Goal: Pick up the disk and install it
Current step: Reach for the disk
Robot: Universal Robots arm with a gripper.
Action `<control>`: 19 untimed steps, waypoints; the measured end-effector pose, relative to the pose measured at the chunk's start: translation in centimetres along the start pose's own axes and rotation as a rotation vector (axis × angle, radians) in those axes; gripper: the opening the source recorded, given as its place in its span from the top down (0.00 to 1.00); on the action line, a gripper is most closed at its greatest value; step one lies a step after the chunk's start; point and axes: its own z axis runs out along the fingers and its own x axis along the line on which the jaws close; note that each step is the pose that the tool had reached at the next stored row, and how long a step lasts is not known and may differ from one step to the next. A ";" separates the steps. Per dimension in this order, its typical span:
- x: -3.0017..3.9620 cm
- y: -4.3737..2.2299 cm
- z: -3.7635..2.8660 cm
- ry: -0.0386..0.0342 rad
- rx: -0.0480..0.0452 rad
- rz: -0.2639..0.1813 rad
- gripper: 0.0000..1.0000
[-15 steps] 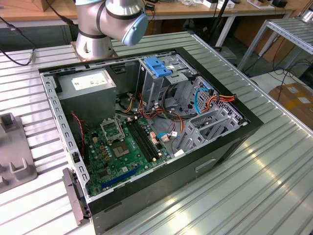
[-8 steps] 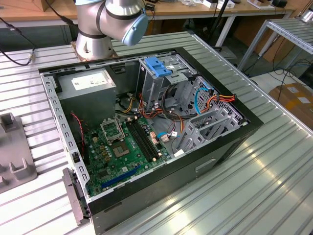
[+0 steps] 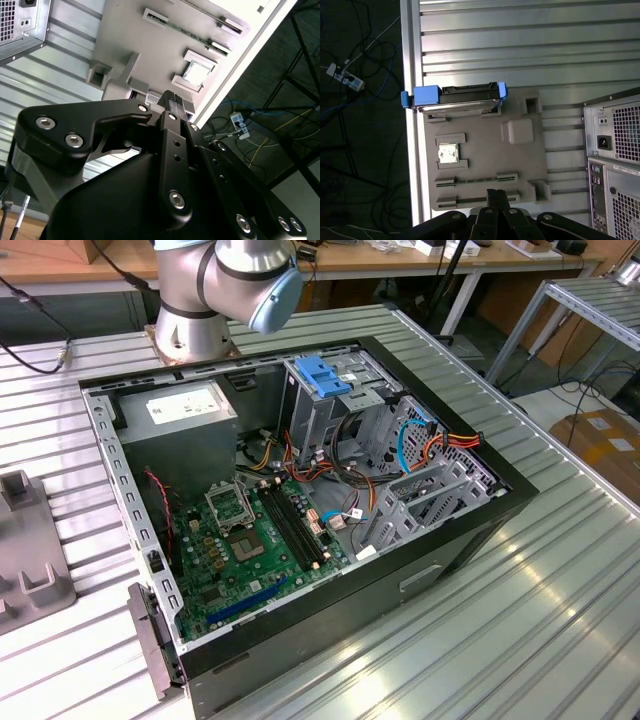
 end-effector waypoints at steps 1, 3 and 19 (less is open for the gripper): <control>0.06 -0.01 0.00 0.0000 0.0001 0.000 0.90; 0.15 -0.01 0.00 0.0000 0.0001 0.000 0.90; 1.13 -0.09 0.00 -0.0002 0.0023 0.000 0.90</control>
